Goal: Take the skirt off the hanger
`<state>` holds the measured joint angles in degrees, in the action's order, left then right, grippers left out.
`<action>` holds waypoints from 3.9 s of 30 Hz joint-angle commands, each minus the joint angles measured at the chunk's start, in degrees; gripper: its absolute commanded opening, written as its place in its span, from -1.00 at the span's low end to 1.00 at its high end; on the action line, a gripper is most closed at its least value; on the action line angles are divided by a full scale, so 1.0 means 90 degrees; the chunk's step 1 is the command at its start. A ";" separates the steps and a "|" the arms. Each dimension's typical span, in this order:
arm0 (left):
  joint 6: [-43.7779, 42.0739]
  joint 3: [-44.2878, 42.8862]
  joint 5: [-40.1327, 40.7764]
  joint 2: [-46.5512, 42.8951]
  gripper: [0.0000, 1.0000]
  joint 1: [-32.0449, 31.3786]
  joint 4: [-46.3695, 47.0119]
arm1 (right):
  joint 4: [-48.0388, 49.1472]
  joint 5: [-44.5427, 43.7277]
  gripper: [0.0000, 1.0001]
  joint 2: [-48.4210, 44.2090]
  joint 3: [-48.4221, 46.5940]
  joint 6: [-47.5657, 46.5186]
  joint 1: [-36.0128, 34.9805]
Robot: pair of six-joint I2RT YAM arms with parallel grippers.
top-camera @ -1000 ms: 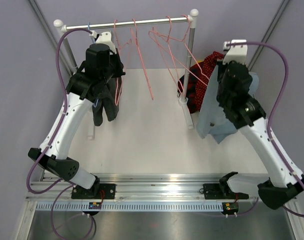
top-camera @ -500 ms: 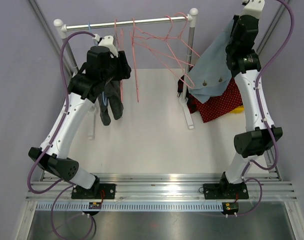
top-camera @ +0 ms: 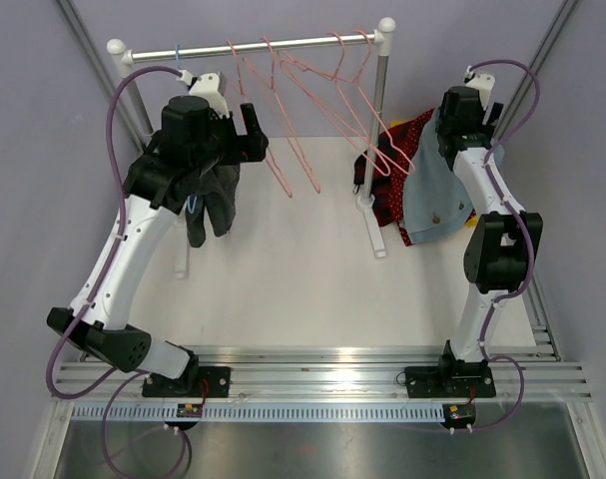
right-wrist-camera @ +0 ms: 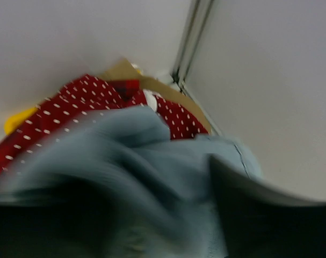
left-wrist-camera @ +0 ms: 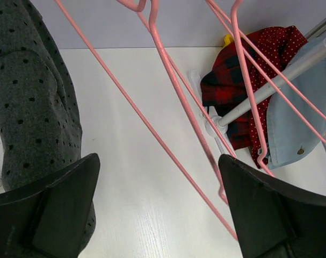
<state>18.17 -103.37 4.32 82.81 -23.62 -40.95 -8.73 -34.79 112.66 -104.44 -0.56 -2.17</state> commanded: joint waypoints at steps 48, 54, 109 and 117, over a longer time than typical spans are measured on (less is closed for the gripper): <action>-0.0233 -0.3160 0.0156 0.0008 -1.00 0.1286 -0.1533 | -0.0241 0.5669 0.95 -0.7919 0.4682 0.1741 0.0037; 0.0090 -0.2812 -0.0186 -0.0509 -1.00 0.1286 -0.1271 | -0.0533 0.6308 0.99 -0.6992 0.3180 0.1470 -0.1073; 0.0061 -0.1815 -0.0050 -0.1466 -1.00 0.1247 -0.0821 | -0.0414 -0.2351 -1.00 -0.2516 0.4757 0.3430 -0.9983; 0.0002 -0.1474 -0.0050 -0.1261 -1.00 0.1247 -0.0519 | -0.2364 -0.3703 -1.00 -0.4809 0.5735 0.4133 -0.9798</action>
<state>19.27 -117.95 3.46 70.63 -12.38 -50.89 -20.23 -58.04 75.44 -54.02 30.76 -91.02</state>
